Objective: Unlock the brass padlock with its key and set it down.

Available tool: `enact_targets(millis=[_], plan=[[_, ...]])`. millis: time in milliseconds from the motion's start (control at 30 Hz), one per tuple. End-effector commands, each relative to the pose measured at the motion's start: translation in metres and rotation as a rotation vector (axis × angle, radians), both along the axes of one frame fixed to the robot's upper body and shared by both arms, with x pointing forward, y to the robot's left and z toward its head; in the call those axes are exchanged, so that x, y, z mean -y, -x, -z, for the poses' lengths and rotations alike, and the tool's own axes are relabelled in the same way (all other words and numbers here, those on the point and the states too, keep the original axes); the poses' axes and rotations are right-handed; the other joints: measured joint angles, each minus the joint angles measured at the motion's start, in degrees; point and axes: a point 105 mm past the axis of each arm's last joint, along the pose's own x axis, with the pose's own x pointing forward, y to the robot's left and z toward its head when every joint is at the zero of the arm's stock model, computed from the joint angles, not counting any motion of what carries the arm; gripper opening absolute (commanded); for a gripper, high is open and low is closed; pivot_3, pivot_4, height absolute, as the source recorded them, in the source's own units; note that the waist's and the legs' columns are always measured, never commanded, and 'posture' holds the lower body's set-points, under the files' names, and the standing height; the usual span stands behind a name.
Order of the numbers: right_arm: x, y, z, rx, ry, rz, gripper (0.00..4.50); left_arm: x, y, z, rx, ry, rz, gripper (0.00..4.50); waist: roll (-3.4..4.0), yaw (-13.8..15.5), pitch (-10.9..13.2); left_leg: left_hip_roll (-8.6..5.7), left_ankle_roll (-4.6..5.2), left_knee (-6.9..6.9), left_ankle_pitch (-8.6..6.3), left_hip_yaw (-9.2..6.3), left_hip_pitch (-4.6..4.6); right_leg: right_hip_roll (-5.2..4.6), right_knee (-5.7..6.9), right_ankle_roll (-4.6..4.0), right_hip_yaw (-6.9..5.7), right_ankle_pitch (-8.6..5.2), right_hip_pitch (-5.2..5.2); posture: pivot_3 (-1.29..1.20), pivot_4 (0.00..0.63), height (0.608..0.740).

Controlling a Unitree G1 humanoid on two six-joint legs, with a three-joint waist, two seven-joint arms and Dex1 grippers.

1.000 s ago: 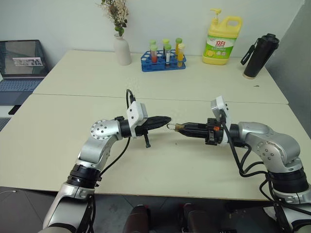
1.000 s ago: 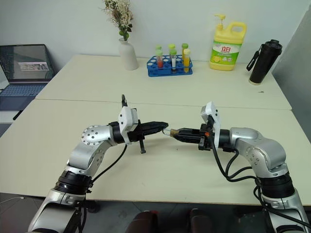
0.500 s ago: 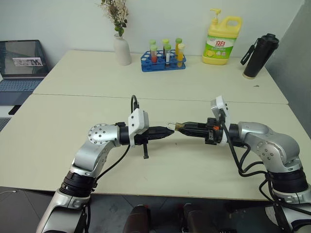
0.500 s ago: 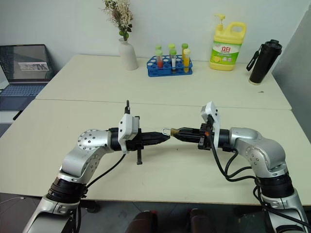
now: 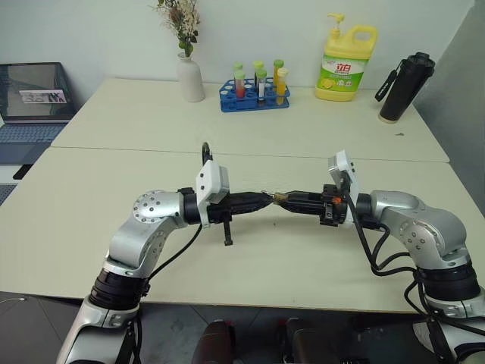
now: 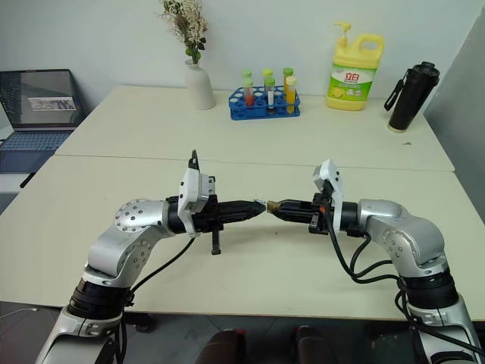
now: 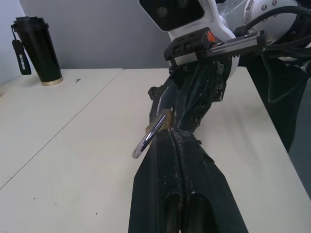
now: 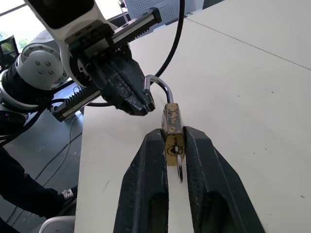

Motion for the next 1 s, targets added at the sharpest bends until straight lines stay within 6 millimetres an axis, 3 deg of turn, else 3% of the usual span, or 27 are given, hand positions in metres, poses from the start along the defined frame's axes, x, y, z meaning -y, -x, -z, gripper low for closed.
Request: enact_targets(millis=[33,800,1000], plan=[[-0.001,0.004,-0.01,0.048,-0.012,-0.024,0.15,0.001,0.001,-0.018,0.06,0.04,0.005,0.0,0.0,0.0,0.0,-0.01,0.0,0.0,0.0,0.01,0.0,0.0,0.0,0.0,0.01,0.0,0.0,0.0,0.15,0.74],[-0.004,0.007,-0.008,0.06,-0.002,-0.043,0.15,0.001,-0.007,-0.02,0.088,0.04,-0.016,0.0,0.0,0.01,0.0,-0.01,0.0,0.0,0.0,0.01,0.0,0.0,-0.01,0.0,0.01,0.0,0.0,0.0,0.15,0.74],[0.001,0.004,-0.005,0.045,0.012,-0.016,0.15,-0.019,0.0,-0.018,0.184,-0.044,-0.052,0.0,0.0,-0.09,0.0,0.02,0.0,-0.03,0.0,0.01,0.0,0.0,-0.01,-0.01,0.02,-0.01,-0.03,0.0,0.15,0.74]])
